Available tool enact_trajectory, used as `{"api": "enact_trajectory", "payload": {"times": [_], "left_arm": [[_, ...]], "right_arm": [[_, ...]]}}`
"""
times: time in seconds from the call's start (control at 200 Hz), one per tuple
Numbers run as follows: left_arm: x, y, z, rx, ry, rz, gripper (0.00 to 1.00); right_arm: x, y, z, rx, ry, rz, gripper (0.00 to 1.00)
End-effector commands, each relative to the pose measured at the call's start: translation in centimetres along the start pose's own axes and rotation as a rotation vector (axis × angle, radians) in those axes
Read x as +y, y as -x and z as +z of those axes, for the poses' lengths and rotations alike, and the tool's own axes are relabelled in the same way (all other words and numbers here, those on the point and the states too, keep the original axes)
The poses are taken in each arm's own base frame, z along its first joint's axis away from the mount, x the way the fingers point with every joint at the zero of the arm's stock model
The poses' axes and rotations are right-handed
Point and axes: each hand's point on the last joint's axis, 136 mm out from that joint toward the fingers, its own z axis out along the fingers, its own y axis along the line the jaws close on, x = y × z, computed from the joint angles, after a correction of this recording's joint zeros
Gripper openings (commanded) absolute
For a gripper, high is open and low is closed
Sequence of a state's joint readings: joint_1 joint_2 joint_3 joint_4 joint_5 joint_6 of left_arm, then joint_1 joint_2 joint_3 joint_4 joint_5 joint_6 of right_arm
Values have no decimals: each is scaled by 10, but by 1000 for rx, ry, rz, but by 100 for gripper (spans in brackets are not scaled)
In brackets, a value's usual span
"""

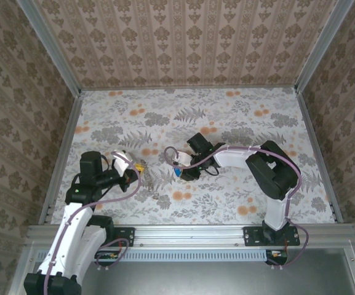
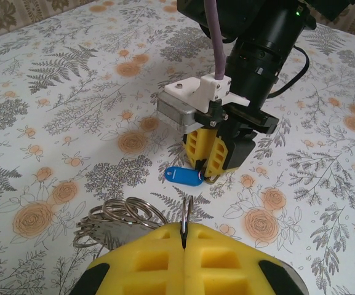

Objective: Put the keys on the keyring

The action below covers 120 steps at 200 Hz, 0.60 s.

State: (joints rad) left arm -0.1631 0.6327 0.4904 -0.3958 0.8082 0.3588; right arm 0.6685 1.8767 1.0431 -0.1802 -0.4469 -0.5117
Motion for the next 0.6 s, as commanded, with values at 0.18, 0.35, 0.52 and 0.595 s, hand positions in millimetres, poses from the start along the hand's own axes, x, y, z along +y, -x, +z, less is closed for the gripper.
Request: {"api": "enact_trajectory", "payload": {"times": [0.18, 0.35, 0.52, 0.595], "left_arm": [[-4, 6, -2, -36, -7, 9, 0], [-4, 5, -2, -39, -3, 10, 0], [-4, 4, -1, -39, -2, 8, 0], [-3, 4, -1, -39, -1, 9, 0]], "right_arm": [[21, -7, -8, -7, 56, -38, 13], [29, 2, -22, -45, 68, -99, 4], [33, 8, -35, -75, 53, -142, 0], [35, 6, -35, -78, 53, -158, 1]]}}
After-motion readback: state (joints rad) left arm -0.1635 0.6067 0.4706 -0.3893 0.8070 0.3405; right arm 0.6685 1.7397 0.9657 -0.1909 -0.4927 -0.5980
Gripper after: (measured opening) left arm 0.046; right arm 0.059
